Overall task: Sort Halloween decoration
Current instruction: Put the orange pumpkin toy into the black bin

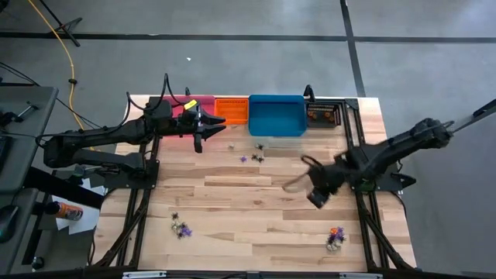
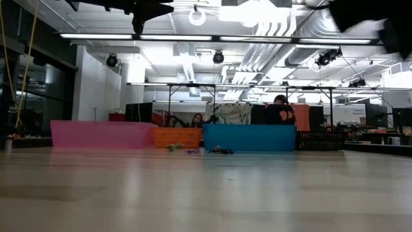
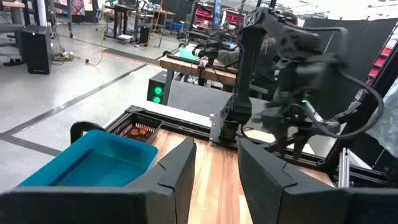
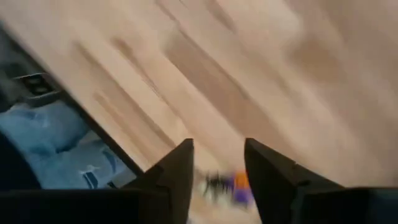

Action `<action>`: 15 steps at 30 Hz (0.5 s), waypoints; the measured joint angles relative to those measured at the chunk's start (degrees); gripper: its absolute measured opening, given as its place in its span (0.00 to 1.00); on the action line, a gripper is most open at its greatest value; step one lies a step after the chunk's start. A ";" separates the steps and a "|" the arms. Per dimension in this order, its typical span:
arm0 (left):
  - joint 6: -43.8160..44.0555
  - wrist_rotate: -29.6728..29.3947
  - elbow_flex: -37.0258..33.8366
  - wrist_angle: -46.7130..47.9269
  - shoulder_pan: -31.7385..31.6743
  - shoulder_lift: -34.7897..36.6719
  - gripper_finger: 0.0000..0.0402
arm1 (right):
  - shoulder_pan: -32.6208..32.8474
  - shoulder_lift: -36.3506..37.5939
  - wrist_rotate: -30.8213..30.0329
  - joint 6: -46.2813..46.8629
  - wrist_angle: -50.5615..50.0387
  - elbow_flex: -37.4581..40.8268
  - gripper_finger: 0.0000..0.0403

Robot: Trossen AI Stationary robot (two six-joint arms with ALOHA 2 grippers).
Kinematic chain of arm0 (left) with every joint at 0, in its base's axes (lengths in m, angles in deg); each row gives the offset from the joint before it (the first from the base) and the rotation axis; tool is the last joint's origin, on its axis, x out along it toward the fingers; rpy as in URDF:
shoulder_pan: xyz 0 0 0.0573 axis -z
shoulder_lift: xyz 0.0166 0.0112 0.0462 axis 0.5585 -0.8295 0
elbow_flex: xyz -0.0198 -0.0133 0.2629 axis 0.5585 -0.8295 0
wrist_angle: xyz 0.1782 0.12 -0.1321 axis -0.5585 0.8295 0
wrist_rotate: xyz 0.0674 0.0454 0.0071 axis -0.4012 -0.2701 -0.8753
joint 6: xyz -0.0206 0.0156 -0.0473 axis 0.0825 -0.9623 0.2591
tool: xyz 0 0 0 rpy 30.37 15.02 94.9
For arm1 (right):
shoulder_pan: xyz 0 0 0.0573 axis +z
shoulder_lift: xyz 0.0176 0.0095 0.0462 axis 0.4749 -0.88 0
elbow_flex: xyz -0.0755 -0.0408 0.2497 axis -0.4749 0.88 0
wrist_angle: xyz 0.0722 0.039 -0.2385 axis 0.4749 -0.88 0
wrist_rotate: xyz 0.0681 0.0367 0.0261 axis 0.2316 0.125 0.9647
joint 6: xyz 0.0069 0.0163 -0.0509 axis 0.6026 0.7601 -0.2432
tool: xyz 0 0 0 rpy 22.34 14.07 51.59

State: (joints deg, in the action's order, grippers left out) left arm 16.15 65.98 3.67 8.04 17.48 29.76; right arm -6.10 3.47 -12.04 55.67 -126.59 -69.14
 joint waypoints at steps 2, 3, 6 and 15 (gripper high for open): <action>-0.04 0.00 0.00 0.42 0.00 0.00 0.27 | 4.71 -0.66 0.48 10.65 -1.55 0.00 0.40; -0.22 0.00 0.00 0.60 0.00 0.00 0.27 | 6.82 -1.19 1.29 15.16 -1.77 0.00 0.42; -0.92 0.00 0.00 0.90 0.00 0.00 0.27 | 12.03 -3.71 3.45 24.66 -1.31 0.00 0.45; -0.96 0.00 0.00 0.90 0.00 0.00 0.27 | 17.31 -15.32 12.16 27.78 1.37 0.30 0.46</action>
State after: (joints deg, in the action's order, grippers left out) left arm 15.18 65.98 3.67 8.95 17.48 29.76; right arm 11.21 -11.84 0.12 83.45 -125.22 -68.84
